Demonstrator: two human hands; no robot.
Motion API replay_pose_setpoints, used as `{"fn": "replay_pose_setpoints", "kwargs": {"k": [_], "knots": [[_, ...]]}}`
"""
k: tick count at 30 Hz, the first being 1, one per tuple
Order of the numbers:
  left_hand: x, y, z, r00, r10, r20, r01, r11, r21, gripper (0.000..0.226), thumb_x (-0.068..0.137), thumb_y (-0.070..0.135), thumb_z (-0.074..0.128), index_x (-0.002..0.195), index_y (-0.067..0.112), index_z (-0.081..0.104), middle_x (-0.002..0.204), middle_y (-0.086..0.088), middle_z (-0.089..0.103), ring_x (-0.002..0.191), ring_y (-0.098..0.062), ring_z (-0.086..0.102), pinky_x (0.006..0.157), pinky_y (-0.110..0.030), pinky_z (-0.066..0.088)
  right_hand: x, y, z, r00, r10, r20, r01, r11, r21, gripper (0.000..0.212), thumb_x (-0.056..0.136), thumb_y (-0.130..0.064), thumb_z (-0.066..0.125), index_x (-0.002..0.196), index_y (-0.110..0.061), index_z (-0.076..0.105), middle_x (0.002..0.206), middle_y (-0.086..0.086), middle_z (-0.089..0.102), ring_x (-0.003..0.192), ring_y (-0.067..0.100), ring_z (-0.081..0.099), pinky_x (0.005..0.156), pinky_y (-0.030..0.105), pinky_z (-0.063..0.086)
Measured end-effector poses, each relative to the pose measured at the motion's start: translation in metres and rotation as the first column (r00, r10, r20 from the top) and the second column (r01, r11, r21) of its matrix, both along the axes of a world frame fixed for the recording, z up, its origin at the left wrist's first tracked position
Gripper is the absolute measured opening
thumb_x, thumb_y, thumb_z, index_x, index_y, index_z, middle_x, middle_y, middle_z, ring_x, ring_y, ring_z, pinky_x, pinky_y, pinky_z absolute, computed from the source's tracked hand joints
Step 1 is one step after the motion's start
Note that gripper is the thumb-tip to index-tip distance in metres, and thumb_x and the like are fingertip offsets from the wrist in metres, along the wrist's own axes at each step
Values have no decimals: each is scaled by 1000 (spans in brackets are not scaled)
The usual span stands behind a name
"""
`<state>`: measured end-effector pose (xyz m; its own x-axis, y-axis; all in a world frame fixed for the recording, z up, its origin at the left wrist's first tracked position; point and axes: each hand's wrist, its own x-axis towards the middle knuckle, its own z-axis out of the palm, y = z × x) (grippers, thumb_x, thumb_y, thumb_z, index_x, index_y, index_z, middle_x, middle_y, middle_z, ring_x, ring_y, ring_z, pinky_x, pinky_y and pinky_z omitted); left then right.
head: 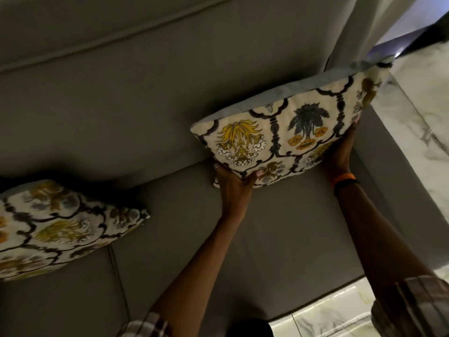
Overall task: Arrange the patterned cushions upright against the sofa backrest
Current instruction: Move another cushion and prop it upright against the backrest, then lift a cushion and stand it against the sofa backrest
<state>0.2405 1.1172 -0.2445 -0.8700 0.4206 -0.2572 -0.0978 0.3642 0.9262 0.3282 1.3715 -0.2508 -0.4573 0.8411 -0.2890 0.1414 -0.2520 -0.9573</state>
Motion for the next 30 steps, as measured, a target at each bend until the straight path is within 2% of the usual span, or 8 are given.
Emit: {"fn": "replay_pose_setpoints", "kwargs": {"k": [3, 6, 7, 10, 13, 19, 27, 30], "knots": [[-11, 5, -18, 1000, 20, 18, -20, 999, -26, 126, 65, 79, 73, 153, 0, 28, 152, -14, 47, 143, -22, 44, 122, -31, 35, 11, 16, -32, 995, 96, 27, -92, 989, -118, 116, 84, -90, 53, 171, -21, 21, 174, 4, 36, 157, 23, 42, 132, 45, 33], [-8, -6, -14, 999, 31, 22, -29, 996, -81, 129, 63, 70, 79, 156, 5, 19, 156, -17, 37, 146, -30, 37, 120, -34, 34, 8, -33, -6, 982, -89, 168, 81, 995, 52, 75, 112, -59, 33, 170, -14, 18, 174, 7, 31, 144, 8, 49, 116, 14, 42], [-5, -14, -10, 999, 34, 17, -33, 994, -103, 130, 61, 69, 80, 156, 5, 18, 155, -19, 34, 144, -33, 37, 116, -36, 38, 12, -50, -9, 970, -156, 185, 140, 985, 98, 65, 116, -47, 30, 169, -12, 19, 173, 9, 31, 143, 9, 48, 117, 15, 41], [4, -54, -4, 999, -39, -33, 31, 976, -214, 122, 67, 69, 75, 158, 12, 17, 157, -16, 28, 143, -34, 37, 107, -44, 46, 27, -123, -10, 916, -221, 335, 194, 975, 111, 70, 112, -55, 34, 169, -16, 22, 175, 13, 31, 157, 28, 37, 129, 43, 30], [11, -130, -12, 976, -180, -123, 125, 924, -360, 104, 78, 52, 78, 157, 16, 21, 158, -12, 29, 143, -30, 39, 109, -44, 48, 27, -218, -17, 853, -136, 503, 94, 990, 108, 77, 105, -64, 41, 164, -16, 33, 164, 18, 43, 149, 36, 45, 125, 53, 35], [5, -380, -20, 867, -442, -230, 204, 736, -645, 81, 86, 48, 66, 149, 18, 26, 151, -18, 47, 141, -38, 45, 106, -53, 50, -13, -468, -10, 671, 274, 689, -437, 897, 69, 64, 104, -42, 62, 159, -16, 43, 159, 17, 45, 150, 38, 40, 124, 58, 33], [-83, -772, -16, 908, -316, -276, -28, 610, -792, 68, 86, 53, 47, 142, 13, 47, 146, -23, 51, 136, -44, 47, 105, -61, 47, -116, -826, 2, 483, 540, 689, -761, 649, 25, 68, 103, -45, 65, 159, -15, 42, 159, 16, 46, 150, 38, 41, 120, 56, 35], [-113, -885, -22, 941, -219, -259, -89, 577, -812, 68, 91, 55, 45, 144, 13, 40, 146, -29, 50, 135, -49, 47, 107, -66, 43, -146, -930, -8, 458, 610, 646, -793, 609, -13, 83, 94, -63, 56, 160, -14, 42, 160, 17, 47, 149, 39, 42, 119, 55, 36]]}}
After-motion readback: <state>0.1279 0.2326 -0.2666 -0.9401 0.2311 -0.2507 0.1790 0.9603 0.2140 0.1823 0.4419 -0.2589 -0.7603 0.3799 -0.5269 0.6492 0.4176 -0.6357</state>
